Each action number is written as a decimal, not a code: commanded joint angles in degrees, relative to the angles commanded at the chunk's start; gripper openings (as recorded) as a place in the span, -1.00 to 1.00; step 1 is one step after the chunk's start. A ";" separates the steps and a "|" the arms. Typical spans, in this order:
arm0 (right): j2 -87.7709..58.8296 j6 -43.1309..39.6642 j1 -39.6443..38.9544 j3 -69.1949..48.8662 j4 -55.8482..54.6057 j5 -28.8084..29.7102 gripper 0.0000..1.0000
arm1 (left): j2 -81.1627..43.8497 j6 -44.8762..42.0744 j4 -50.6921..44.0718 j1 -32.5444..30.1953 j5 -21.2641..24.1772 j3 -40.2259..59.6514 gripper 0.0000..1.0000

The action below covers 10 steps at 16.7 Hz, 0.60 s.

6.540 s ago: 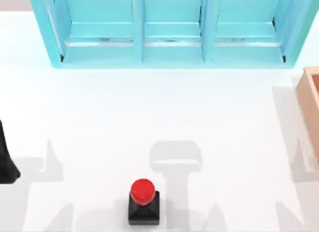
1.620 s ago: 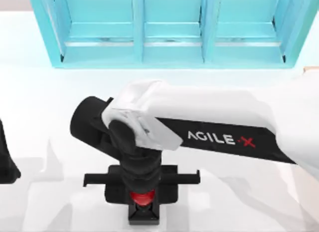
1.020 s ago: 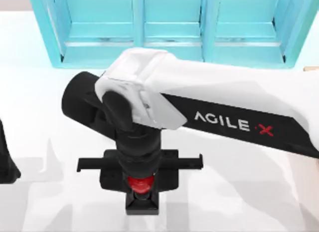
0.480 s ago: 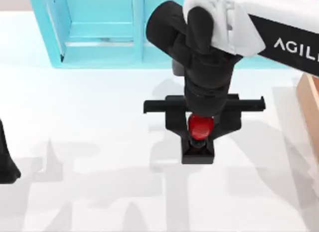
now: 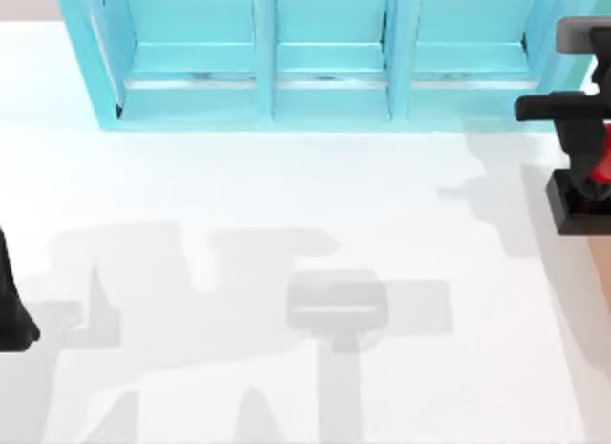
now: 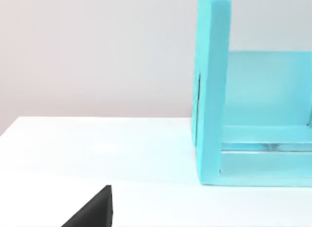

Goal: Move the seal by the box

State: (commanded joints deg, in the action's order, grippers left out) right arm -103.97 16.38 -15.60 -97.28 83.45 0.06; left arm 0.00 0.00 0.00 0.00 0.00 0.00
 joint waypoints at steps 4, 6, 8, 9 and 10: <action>0.99 -1.70 1.70 0.23 0.62 -0.07 -1.00 | 0.00 0.00 0.00 0.00 0.00 0.00 1.00; 0.76 -1.58 1.50 0.03 0.49 0.01 -1.00 | 0.00 0.00 0.00 0.00 0.00 0.00 1.00; 0.81 -1.59 1.48 1.02 -0.49 0.07 -1.00 | 0.00 0.00 0.00 0.00 0.00 0.00 1.00; 0.88 -1.59 1.47 2.41 -1.87 0.08 -1.00 | 0.00 0.00 0.00 0.00 0.00 0.00 1.00; 0.98 -1.58 1.48 4.20 -3.59 0.03 -1.00 | 0.00 0.00 0.00 0.00 0.00 0.00 1.00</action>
State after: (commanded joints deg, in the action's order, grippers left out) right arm -103.00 14.79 -14.12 -93.07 79.86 0.09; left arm 0.00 0.00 0.00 0.00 0.00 0.00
